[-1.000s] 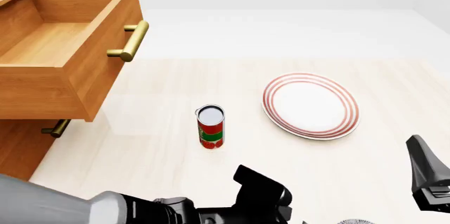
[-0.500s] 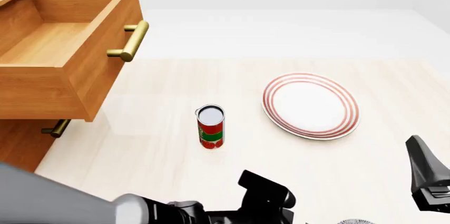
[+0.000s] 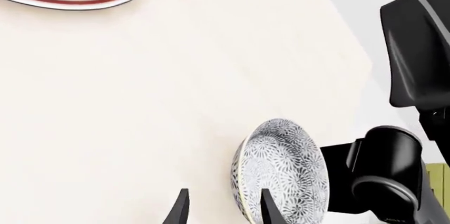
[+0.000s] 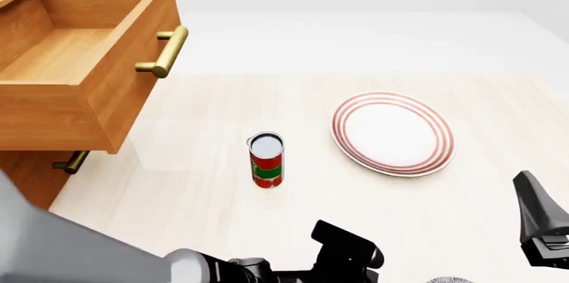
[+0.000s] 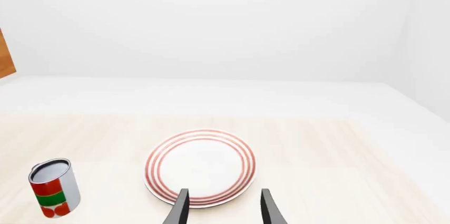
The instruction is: Put the bowl in the top drawer of the cabinet.
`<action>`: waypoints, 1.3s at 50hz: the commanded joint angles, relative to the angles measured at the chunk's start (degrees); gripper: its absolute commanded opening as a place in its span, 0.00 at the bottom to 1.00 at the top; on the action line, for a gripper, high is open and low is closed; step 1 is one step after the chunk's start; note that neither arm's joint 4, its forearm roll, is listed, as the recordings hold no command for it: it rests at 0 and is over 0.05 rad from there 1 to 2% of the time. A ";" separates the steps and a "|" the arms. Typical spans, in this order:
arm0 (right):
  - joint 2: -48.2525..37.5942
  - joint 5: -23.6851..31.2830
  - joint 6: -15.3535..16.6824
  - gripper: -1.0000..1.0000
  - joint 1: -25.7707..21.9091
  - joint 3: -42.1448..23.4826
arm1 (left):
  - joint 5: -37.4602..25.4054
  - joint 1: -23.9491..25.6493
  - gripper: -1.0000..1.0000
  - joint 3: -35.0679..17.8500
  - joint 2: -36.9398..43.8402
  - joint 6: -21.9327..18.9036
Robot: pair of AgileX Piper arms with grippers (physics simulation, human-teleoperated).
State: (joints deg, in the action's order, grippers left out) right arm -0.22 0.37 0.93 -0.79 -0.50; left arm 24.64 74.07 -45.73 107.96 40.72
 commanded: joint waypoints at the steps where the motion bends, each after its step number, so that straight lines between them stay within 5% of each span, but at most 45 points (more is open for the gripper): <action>1: 0.00 0.01 0.01 1.00 0.01 -0.01 | -0.33 0.46 1.00 -1.59 1.63 -0.09; 56: 0.00 0.01 0.02 1.00 0.00 -0.01 | 1.76 1.86 1.00 -3.18 6.07 2.92; 57: 0.00 0.01 0.04 1.00 0.00 -0.01 | 1.82 1.77 0.00 -3.12 5.97 3.01; 65: 0.00 0.01 0.00 1.00 -0.01 -0.01 | 0.88 -1.08 0.00 -3.47 5.62 2.01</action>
State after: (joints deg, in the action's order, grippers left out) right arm -0.22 0.37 0.94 -0.80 -0.51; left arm 26.33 75.07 -49.16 113.42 43.70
